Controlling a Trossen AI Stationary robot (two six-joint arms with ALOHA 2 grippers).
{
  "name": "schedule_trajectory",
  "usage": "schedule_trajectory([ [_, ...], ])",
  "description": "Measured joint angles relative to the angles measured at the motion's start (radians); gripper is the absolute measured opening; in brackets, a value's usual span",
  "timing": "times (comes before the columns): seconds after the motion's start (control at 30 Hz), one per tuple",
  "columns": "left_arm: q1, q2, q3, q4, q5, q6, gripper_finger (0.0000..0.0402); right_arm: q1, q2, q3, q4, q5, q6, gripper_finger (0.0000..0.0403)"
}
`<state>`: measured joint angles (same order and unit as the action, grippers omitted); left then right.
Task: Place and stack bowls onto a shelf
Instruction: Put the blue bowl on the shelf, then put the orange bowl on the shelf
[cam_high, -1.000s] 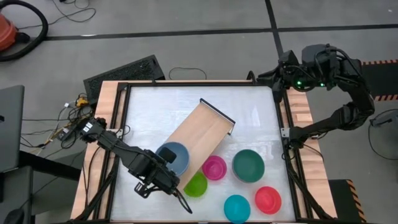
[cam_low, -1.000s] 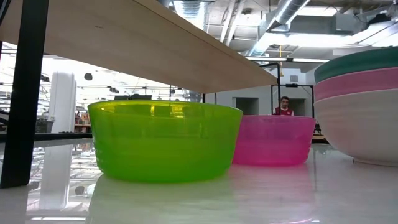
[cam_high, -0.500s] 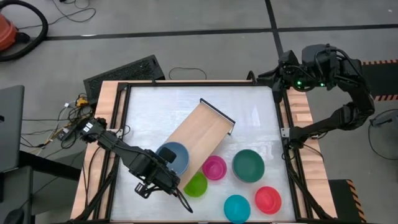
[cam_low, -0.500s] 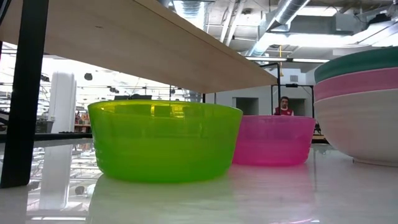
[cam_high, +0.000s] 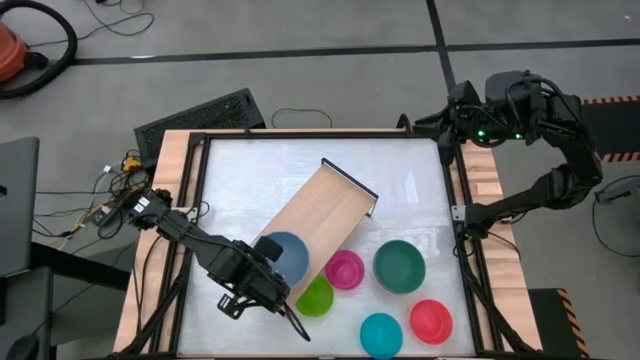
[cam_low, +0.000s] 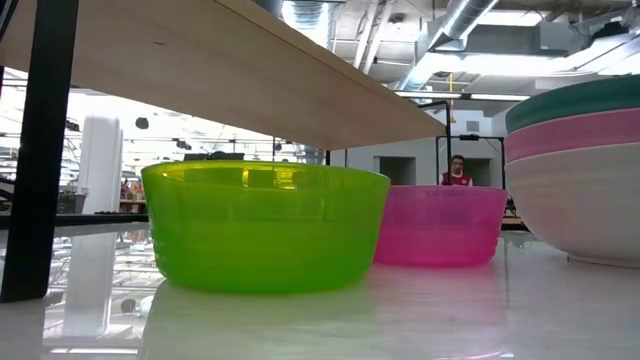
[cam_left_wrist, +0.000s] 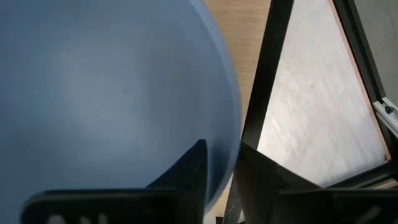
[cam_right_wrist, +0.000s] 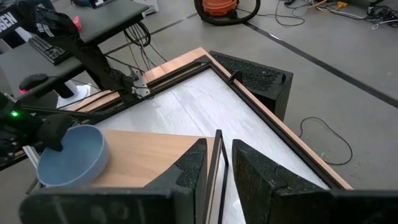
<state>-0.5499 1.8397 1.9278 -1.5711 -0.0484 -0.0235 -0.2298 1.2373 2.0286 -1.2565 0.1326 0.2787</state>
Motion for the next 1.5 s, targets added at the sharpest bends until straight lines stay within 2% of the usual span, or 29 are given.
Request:
schedule_trajectory([
  [0.27,0.001,-0.001,0.037,0.000,-0.016,-0.040,0.0141,0.000,0.000,0.000,0.000,0.000,0.000,0.0103],
  [0.53,0.024,-0.002,0.205,0.000,-0.018,-0.118,0.0157,0.000,0.013,0.001,-0.017,0.000,-0.001,0.0103],
  [0.63,0.040,-0.002,0.296,0.000,-0.023,-0.134,0.0158,0.000,0.040,0.001,-0.110,0.000,-0.008,0.0103],
  [0.77,0.072,-0.003,0.429,0.003,-0.080,-0.158,0.0158,0.007,0.097,-0.009,-0.302,0.000,0.035,0.0103],
  [0.87,0.099,-0.072,0.390,0.065,-0.147,-0.172,0.0158,0.048,0.101,-0.107,-0.295,-0.012,0.081,0.0103],
  [1.13,0.172,-0.205,0.385,0.070,-0.368,-0.252,0.0158,0.196,0.048,-0.459,-0.245,-0.008,0.256,0.0103],
  [1.33,0.224,-0.259,0.385,0.094,-0.384,-0.224,0.0158,0.342,0.016,-0.660,-0.189,-0.011,0.466,0.0103],
  [1.5,0.250,-0.265,0.385,0.131,-0.376,-0.178,0.0158,0.549,-0.009,-0.745,-0.225,-0.053,0.768,0.0103],
])
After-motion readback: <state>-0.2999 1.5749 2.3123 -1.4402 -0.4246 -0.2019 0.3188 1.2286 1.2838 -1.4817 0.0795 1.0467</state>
